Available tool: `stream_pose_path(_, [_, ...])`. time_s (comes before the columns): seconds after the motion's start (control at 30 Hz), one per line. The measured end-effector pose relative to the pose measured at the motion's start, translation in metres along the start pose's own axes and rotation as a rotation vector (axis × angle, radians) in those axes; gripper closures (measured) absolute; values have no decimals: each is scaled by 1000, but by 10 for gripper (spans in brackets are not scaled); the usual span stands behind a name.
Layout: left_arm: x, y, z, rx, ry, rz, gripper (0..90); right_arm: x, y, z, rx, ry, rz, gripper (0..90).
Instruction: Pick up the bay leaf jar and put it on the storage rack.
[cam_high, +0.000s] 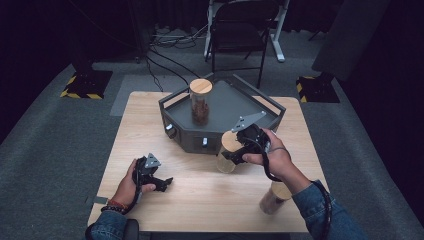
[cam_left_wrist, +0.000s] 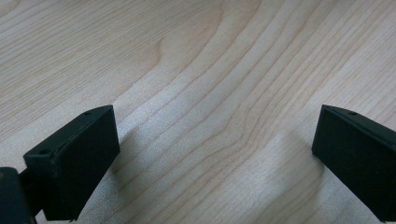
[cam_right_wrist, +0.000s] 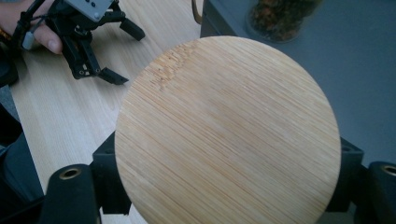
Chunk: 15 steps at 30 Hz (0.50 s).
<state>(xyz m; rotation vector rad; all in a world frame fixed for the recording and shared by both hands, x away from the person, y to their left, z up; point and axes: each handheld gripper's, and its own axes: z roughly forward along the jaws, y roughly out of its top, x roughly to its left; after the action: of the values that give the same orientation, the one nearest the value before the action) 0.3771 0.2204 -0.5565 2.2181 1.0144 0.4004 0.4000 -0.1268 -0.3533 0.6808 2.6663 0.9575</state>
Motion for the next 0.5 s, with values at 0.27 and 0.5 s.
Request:
stream_pose_path(0.27, [0,0,0,2,-1,2,4,-6,8,-14,-11,-18,-9,248])
stream_pose_path(0.5, [0,0,0,2,-1,2,4,-11,17,-25,-8,-35,-22,248])
